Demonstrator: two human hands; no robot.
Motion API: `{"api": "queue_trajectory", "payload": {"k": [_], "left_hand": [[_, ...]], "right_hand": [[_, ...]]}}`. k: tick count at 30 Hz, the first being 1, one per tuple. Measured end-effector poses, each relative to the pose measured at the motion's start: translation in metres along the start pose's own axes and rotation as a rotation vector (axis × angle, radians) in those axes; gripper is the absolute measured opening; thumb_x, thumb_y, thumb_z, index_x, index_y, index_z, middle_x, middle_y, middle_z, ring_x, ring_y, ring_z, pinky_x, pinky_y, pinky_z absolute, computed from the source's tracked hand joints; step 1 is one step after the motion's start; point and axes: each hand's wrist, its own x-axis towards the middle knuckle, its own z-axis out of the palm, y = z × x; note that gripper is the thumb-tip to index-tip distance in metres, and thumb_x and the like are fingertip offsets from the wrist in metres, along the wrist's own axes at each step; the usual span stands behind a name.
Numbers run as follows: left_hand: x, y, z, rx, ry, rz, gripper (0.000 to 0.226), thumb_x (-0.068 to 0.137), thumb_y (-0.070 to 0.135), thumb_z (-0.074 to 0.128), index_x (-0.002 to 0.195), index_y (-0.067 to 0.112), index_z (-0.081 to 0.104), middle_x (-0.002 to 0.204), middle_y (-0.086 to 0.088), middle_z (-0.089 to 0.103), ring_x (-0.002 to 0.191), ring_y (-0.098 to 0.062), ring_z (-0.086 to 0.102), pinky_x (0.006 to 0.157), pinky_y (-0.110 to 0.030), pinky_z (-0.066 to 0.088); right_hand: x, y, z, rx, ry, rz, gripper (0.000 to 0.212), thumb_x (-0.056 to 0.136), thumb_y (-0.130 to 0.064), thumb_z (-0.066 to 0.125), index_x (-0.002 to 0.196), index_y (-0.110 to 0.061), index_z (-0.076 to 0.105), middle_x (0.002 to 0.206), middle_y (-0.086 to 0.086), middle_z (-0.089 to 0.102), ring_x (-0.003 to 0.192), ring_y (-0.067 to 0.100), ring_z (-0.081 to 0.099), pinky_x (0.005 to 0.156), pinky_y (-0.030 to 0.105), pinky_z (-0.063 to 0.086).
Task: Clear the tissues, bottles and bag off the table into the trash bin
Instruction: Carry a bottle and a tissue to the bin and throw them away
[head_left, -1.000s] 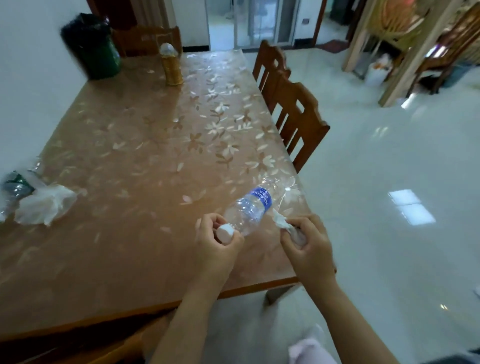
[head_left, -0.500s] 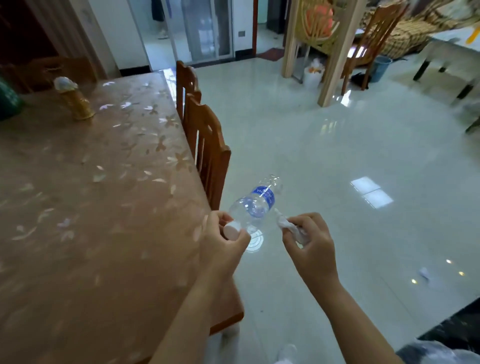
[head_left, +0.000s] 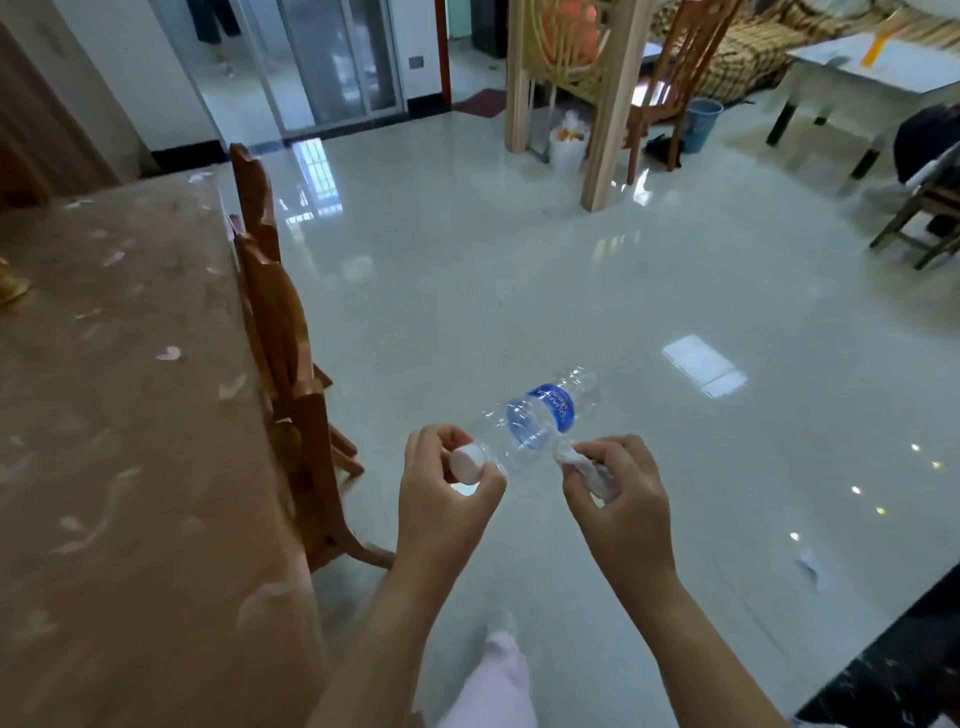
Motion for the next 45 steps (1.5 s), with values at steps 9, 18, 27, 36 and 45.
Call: {"api": "queue_trajectory", "payload": {"k": [9, 18, 27, 36, 45], "left_hand": [[0.174, -0.032, 0.05, -0.107, 0.085, -0.093, 0.02, 0.064, 0.023, 0.061, 0.078, 0.028, 0.048, 0.08, -0.01, 0.054, 0.061, -0.015, 0.048, 0.054, -0.023, 0.041], [0.335, -0.025, 0.051, -0.101, 0.176, -0.096, 0.022, 0.07, 0.017, 0.062, 0.081, 0.034, 0.051, 0.089, -0.007, 0.055, 0.067, -0.016, 0.052, 0.062, -0.022, 0.042], [0.479, -0.038, 0.066, 0.021, 0.248, -0.021, 0.017, 0.067, 0.025, 0.058, 0.078, 0.031, 0.046, 0.084, -0.004, 0.051, 0.065, -0.006, 0.048, 0.057, -0.014, 0.04], [0.674, -0.026, 0.08, 0.083, 0.384, 0.061, 0.024, 0.083, 0.023, 0.065, 0.079, 0.031, 0.043, 0.082, -0.004, 0.049, 0.066, -0.005, 0.047, 0.057, -0.009, 0.039], [0.809, -0.057, 0.053, -0.001, 0.598, -0.059, 0.027, 0.082, 0.009, 0.066, 0.083, 0.033, 0.054, 0.091, 0.006, 0.054, 0.074, -0.002, 0.054, 0.064, -0.005, 0.041]], "right_hand": [[0.167, 0.042, 0.092, -0.03, -0.106, -0.071, 0.007, 0.074, -0.009, 0.064, 0.081, -0.008, 0.063, 0.082, 0.002, 0.055, 0.073, 0.018, 0.055, 0.062, 0.018, 0.044], [0.331, 0.044, 0.188, 0.029, -0.126, -0.131, 0.008, 0.073, -0.007, 0.062, 0.081, -0.006, 0.063, 0.082, 0.003, 0.054, 0.073, 0.019, 0.054, 0.063, 0.013, 0.041], [0.449, 0.071, 0.286, 0.134, -0.154, -0.167, 0.021, 0.076, -0.024, 0.053, 0.08, -0.007, 0.063, 0.081, 0.003, 0.056, 0.071, 0.02, 0.054, 0.062, 0.017, 0.042], [0.64, 0.086, 0.391, 0.216, -0.219, -0.271, 0.019, 0.076, -0.023, 0.052, 0.079, -0.008, 0.063, 0.08, 0.004, 0.055, 0.071, 0.018, 0.052, 0.062, 0.017, 0.04], [0.74, 0.078, 0.527, 0.294, -0.429, -0.339, 0.015, 0.077, -0.024, 0.053, 0.078, -0.011, 0.061, 0.08, -0.001, 0.053, 0.073, 0.011, 0.049, 0.065, 0.008, 0.034]]}}
